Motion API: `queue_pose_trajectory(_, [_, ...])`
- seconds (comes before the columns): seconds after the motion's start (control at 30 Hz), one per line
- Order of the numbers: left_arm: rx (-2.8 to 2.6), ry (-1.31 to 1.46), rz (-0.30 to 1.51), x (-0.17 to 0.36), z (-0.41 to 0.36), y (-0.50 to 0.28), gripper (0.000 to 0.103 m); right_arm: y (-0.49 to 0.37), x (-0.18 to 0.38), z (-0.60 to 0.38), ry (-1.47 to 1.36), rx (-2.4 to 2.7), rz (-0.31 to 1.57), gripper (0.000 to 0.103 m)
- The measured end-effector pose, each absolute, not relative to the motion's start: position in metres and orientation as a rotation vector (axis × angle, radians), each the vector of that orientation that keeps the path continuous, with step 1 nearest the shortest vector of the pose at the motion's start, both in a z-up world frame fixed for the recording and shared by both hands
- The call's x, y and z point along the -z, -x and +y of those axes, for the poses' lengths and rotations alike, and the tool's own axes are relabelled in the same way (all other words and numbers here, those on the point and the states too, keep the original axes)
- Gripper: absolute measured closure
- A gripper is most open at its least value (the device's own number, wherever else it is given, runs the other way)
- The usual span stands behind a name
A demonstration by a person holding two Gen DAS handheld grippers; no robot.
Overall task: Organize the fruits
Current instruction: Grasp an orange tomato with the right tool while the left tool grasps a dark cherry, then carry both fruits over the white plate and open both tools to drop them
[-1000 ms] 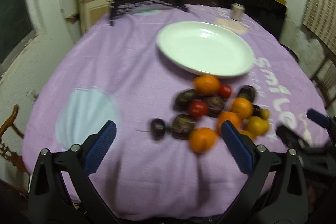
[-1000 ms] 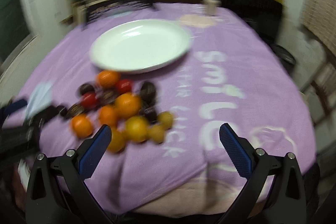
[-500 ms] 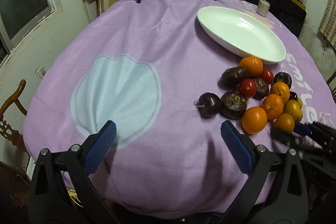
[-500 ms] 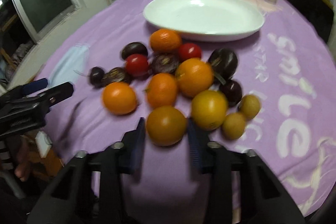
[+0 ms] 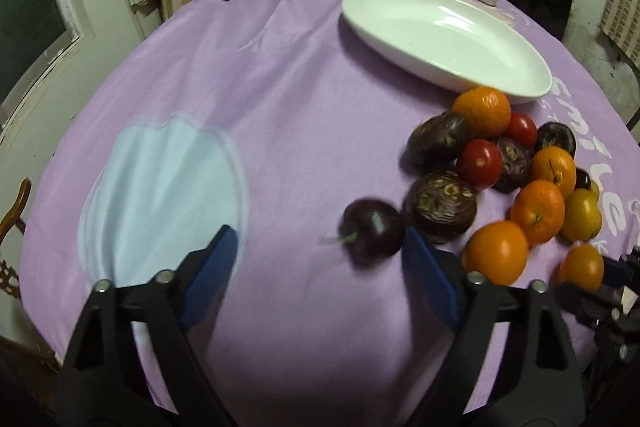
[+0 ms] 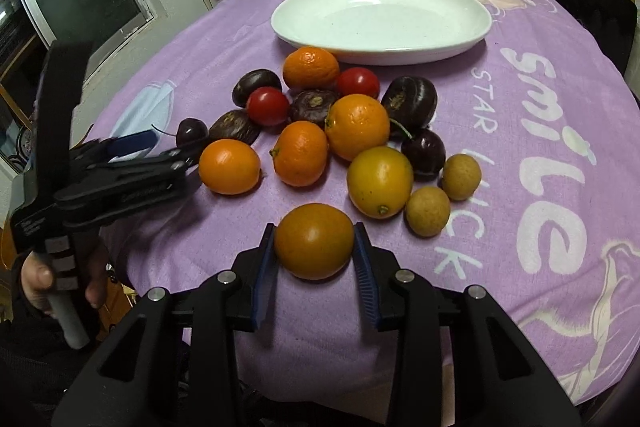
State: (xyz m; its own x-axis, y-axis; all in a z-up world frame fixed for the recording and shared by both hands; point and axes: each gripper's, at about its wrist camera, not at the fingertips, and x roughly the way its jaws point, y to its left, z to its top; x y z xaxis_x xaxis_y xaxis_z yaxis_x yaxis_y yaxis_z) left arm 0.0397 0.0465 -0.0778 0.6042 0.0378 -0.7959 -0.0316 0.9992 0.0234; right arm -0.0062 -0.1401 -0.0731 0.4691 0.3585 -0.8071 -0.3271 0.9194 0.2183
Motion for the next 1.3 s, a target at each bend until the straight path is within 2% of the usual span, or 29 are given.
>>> queue_pose_trajectory(0.07, [-0.019,0.000,0.910,0.075,0.045,-0.043,0.040,0.006,0.073,-0.140,-0.033,-0.419,0.997,0.065])
queue_pose_trajectory(0.1, [-0.006,0.005,0.907,0.074,0.045,-0.044,0.052,0.008,0.072,-0.140,-0.032,-0.418,0.996,0.065])
queue_pose_trajectory(0.13, [0.005,0.009,0.907,0.073,0.044,-0.043,0.069,0.010,0.072,-0.141,-0.032,-0.418,0.994,0.065])
queue_pose_trajectory(0.17, [0.023,0.017,0.908,0.071,0.043,-0.042,0.072,0.008,0.071,-0.141,-0.031,-0.417,0.993,0.065])
queue_pose_trajectory(0.63, [0.126,0.085,0.855,0.037,0.046,-0.012,0.073,0.014,0.047,-0.150,-0.089,-0.446,0.908,0.065])
queue_pose_trajectory(0.9, [0.177,0.070,0.838,0.016,0.032,-0.046,0.073,-0.012,0.033,-0.157,-0.111,-0.447,0.895,0.066])
queue_pose_trajectory(1.1, [0.155,0.080,0.771,-0.013,0.041,-0.068,0.073,-0.008,0.038,-0.129,0.071,-0.509,1.003,0.066])
queue_pose_trajectory(1.2, [0.154,0.098,0.774,-0.013,0.043,-0.071,0.073,-0.015,0.054,-0.130,0.057,-0.497,1.066,0.066])
queue_pose_trajectory(1.3, [0.164,0.104,0.800,-0.006,0.043,-0.072,0.073,-0.019,0.061,-0.122,0.101,-0.480,1.054,0.065])
